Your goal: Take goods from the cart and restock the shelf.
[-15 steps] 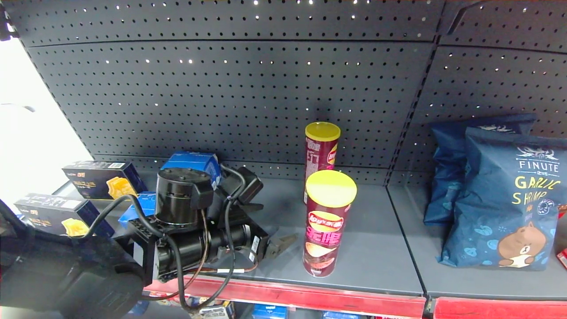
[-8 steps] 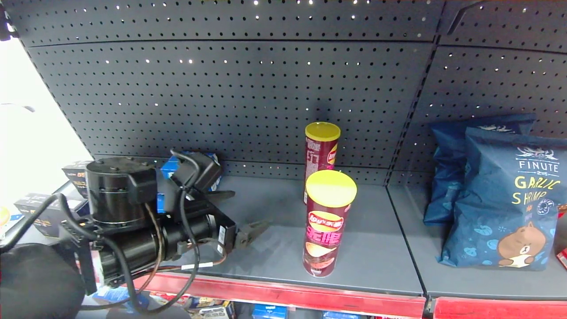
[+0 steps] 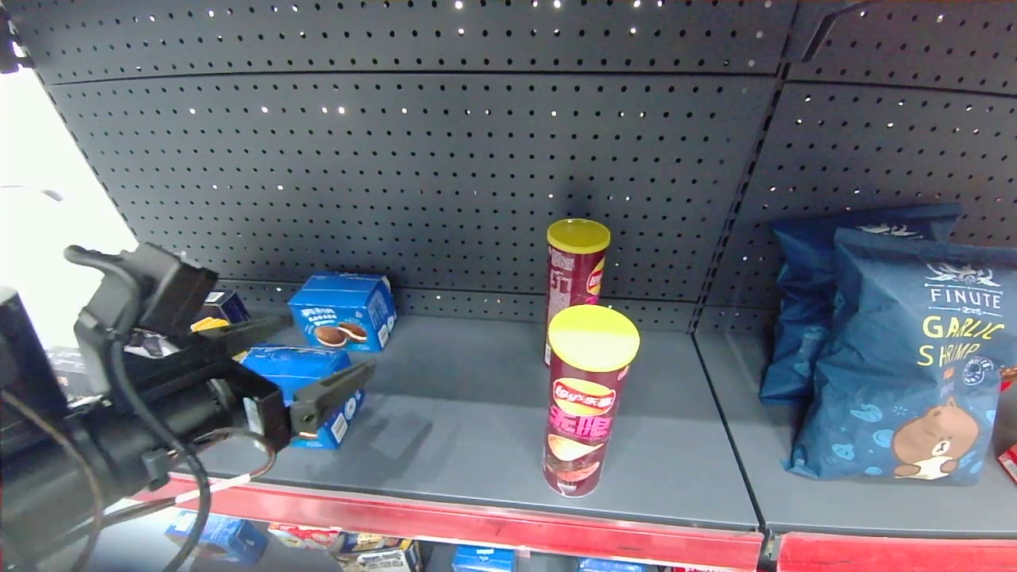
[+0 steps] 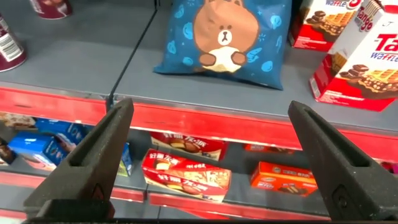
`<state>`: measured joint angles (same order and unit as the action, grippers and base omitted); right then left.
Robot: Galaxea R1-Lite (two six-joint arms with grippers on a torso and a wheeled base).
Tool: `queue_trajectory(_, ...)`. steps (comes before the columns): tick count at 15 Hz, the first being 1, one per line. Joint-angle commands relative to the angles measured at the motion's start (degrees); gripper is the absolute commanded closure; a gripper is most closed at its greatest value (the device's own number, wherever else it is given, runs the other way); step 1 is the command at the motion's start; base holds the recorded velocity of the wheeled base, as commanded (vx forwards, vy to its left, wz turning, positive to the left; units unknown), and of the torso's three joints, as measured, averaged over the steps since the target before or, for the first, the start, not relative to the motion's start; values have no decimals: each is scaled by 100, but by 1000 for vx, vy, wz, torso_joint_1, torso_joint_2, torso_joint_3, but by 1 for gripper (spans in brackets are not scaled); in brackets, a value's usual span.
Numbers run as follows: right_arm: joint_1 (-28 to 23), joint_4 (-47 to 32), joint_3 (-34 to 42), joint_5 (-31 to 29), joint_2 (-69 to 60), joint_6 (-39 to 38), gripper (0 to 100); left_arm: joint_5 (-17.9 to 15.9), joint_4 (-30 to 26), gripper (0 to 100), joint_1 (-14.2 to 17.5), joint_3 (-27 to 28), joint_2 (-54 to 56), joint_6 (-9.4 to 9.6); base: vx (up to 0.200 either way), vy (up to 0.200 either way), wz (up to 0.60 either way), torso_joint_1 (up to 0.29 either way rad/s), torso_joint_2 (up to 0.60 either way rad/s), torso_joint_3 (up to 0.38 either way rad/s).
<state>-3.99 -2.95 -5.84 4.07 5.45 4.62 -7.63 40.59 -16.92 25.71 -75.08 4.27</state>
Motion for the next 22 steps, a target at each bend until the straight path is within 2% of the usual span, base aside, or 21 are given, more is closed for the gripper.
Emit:
queue_trajectory(1,29,5,21,-12,-35,4,0,16,-8,0,646,-796,1321,4,0,0,0,0,0,0)
queue_trajectory(2,29,5,4,6,-35,4,0,42,-25,0,910,-1024,1716,4,0,0,0,0,0,0)
queue_trajectory(3,29,-4,4,15,-35,4,0,95,-34,0,1033,-1147,2015,4,0,0,0,0,0,0)
queue_trajectory(5,29,-4,30,23,-35,4,0,438,-254,0,1059,-1341,2797,92,0,0,0,0,0,0)
queue_trajectory(6,29,-4,39,32,-35,4,0,570,-790,0,1059,-1393,3281,189,0,0,0,0,0,0)
queue_trajectory(9,38,23,74,6,-44,4,0,570,-2926,0,1050,-1349,4942,206,0,0,0,0,0,0)
queue_trajectory(12,29,58,171,15,-44,13,0,561,-4376,0,1050,-1068,5996,153,0,0,0,0,0,0)
queue_trajectory(14,29,313,329,15,-44,21,0,517,-4974,0,1033,-1068,6489,145,0,0,0,0,0,0)
queue_trajectory(15,38,321,329,15,-44,21,0,517,-4982,0,1024,-1077,6515,145,0,0,0,0,0,0)
queue_trajectory(16,38,515,540,15,-44,21,0,403,-5079,0,989,-1446,6963,74,0,0,0,0,0,0)
queue_trajectory(18,38,576,575,41,-35,4,0,394,-4516,0,989,-1762,6972,-137,0,0,0,0,0,0)
queue_trajectory(20,38,585,575,32,-35,-5,0,324,-3972,0,989,-2325,6981,-251,0,0,0,0,0,0)
queue_trajectory(21,38,585,575,23,-35,-5,0,306,-3708,0,989,-2571,6972,-365,0,0,0,0,0,0)
queue_trajectory(22,38,585,575,15,-44,-5,0,297,-3813,0,989,-2562,6972,-409,0,0,0,0,0,0)
